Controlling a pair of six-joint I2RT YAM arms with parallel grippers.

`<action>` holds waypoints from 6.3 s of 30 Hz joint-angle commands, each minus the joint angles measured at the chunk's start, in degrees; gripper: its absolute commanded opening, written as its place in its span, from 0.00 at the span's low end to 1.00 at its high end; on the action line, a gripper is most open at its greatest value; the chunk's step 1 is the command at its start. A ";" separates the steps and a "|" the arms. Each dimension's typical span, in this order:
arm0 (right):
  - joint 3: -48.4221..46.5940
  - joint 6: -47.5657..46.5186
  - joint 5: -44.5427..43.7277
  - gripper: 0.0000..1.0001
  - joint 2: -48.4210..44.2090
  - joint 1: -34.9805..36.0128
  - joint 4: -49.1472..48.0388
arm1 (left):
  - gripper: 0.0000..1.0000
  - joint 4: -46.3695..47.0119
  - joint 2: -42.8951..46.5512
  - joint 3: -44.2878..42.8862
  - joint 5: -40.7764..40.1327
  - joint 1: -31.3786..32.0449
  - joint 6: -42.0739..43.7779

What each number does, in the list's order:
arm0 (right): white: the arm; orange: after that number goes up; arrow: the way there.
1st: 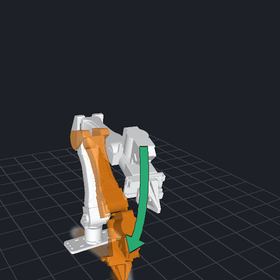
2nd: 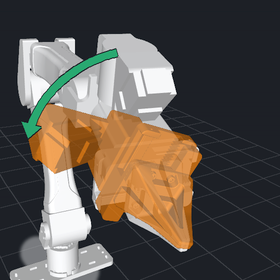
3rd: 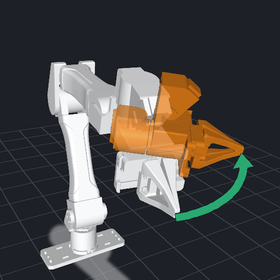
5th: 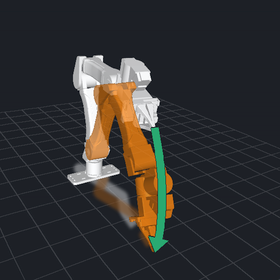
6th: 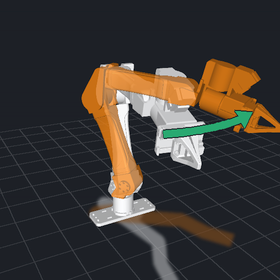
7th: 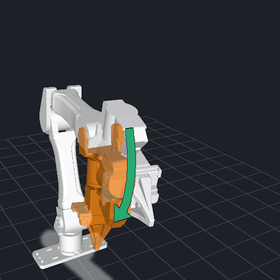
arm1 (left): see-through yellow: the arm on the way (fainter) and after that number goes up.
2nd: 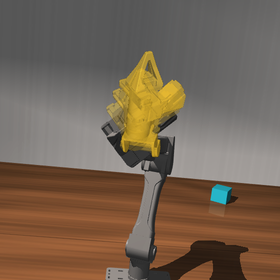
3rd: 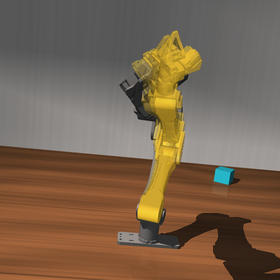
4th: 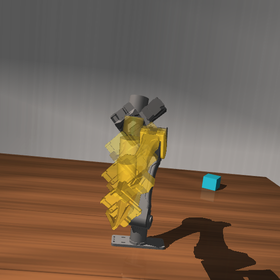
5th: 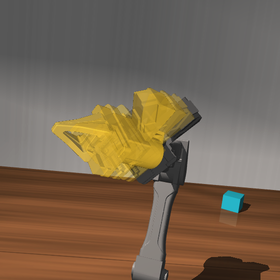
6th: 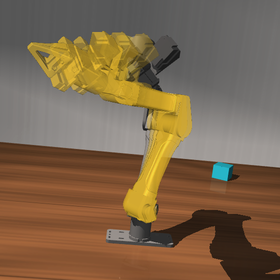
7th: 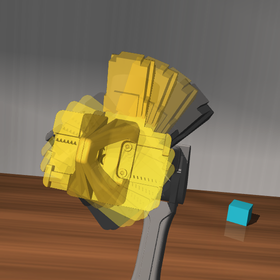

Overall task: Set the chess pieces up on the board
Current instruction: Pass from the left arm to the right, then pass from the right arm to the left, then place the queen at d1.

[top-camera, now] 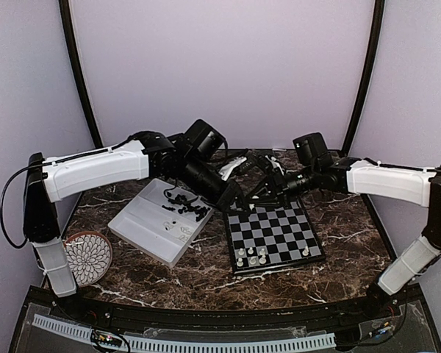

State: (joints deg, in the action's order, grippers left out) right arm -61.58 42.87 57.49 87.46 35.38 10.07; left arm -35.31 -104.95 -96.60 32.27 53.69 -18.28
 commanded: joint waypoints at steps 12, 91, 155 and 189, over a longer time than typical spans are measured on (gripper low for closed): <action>19.85 46.36 4.64 0.00 -3.70 -6.76 -53.95 | 0.45 19.71 9.27 6.71 -33.27 8.83 15.32; 22.27 61.78 3.79 0.20 0.66 -10.45 -75.91 | 0.02 22.50 1.97 -1.06 -41.05 12.14 11.17; 8.14 -21.84 -42.09 0.46 -28.11 -19.84 43.60 | 0.00 -24.23 -36.18 -38.43 -12.93 10.58 -9.39; 9.37 -21.36 -41.14 0.46 -27.00 -19.88 42.23 | 0.12 -21.51 -37.97 -38.45 -10.29 9.24 -10.08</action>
State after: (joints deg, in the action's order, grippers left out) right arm -52.62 21.50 15.66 60.23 15.53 53.84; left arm -56.64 -142.93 -133.80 20.64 63.18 -28.34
